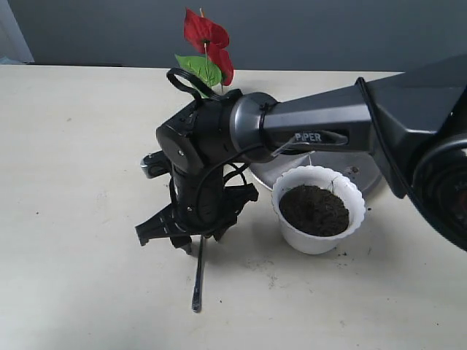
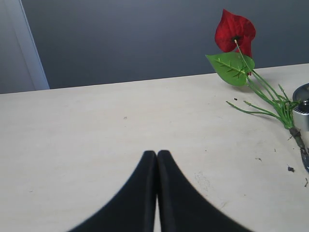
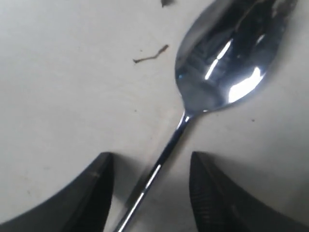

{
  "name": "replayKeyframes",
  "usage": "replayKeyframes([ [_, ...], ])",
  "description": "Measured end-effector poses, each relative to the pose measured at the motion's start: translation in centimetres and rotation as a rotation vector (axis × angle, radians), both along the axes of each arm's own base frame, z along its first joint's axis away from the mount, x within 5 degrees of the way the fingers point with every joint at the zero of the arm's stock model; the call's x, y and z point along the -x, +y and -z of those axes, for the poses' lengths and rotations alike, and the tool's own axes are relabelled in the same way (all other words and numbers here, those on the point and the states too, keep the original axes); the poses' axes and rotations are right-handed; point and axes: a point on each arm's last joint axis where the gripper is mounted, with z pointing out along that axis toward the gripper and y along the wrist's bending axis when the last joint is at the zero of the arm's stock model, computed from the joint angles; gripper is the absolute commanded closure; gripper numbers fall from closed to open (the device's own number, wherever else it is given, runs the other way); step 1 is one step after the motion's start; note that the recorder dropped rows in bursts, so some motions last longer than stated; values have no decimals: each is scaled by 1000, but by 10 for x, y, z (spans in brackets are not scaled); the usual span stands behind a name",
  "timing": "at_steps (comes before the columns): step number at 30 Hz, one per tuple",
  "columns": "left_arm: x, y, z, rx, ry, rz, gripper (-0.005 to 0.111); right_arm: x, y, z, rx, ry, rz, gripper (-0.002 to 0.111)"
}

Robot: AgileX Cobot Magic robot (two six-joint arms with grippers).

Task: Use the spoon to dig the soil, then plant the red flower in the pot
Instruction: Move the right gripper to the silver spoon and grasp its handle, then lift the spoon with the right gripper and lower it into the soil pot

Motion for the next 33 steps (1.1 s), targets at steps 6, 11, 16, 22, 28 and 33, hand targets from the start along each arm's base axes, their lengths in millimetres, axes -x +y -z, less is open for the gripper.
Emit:
replayKeyframes([
  [6,0,0,0,0,0,0,106,0,3,4,5,21,16,109],
  [11,0,0,0,0,0,0,106,1,2,3,13,31,13,109],
  [16,0,0,0,0,0,0,106,4,-3,-1,50,54,-12,109],
  [22,0,0,0,0,0,0,106,7,-7,-37,4,27,-50,109],
  [28,0,0,0,0,0,0,106,11,-16,-91,-77,-52,-151,109],
  [33,0,0,0,0,0,0,106,14,-41,-141,-21,-178,-321,109],
])
